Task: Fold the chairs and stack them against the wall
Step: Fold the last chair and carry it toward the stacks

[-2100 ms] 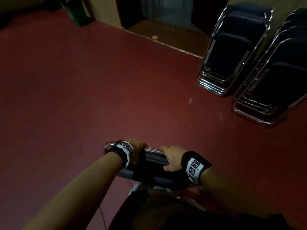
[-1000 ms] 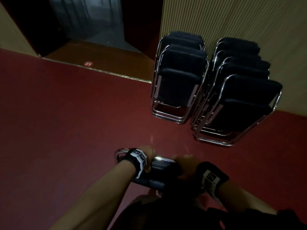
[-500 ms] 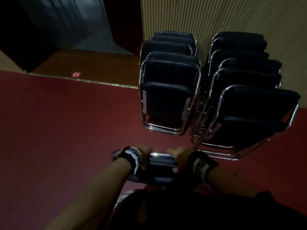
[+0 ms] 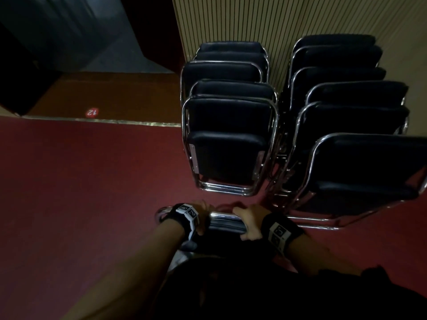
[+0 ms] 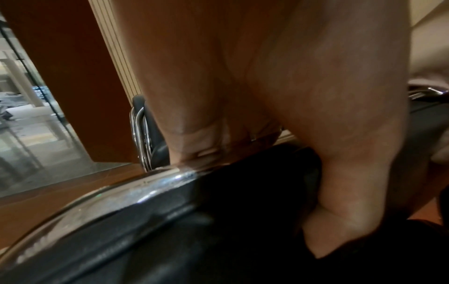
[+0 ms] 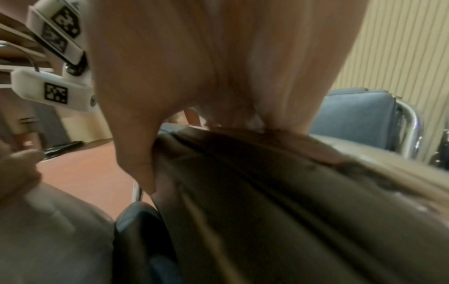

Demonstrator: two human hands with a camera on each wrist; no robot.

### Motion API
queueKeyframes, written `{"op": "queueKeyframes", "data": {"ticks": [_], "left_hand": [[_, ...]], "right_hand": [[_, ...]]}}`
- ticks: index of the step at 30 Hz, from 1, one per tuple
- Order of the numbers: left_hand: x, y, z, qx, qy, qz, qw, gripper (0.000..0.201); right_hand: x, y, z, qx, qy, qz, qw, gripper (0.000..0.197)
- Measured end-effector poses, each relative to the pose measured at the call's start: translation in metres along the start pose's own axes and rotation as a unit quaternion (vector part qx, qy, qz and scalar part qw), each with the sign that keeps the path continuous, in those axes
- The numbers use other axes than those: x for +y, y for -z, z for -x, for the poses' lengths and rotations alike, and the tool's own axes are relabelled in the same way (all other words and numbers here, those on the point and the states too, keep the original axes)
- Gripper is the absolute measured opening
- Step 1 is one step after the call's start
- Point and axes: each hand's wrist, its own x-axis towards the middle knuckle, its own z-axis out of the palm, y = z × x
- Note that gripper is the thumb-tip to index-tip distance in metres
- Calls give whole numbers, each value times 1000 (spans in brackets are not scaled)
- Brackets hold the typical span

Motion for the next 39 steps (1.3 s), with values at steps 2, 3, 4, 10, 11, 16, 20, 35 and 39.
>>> {"op": "queueKeyframes", "data": {"ticks": [2,3,4,10,11,16,20,35,39], "left_hand": [[-15,11,-18,2,-2,-11,1000,74],[-23,17,-29,-2,-6,-12,1000,81],[-30,22,-41,-4,-11,-9,1000,83],[-45,55,-87,28,-26,11,999,84],[-37,65,-83,26,-38,9,999,83],[-15,127,-109,23,-42,-6,999,68],[5,151,-127,82,2,-41,996,65],[-30,194,-133,188,169,68,965,88],[-39,176,-127,160,184,127,961,83]], "right_hand": [[2,12,-16,7,-2,-3,1000,64],[4,19,-25,13,-5,-2,1000,64],[8,28,-34,17,-10,-1,1000,63],[37,72,-79,-30,-39,23,999,74],[42,75,-82,-42,-39,25,998,73],[95,113,-100,-55,-32,3,998,62],[140,138,-117,-50,-28,-35,998,59],[196,215,-201,68,-82,91,990,80],[189,213,-207,114,-116,124,979,82]]}}
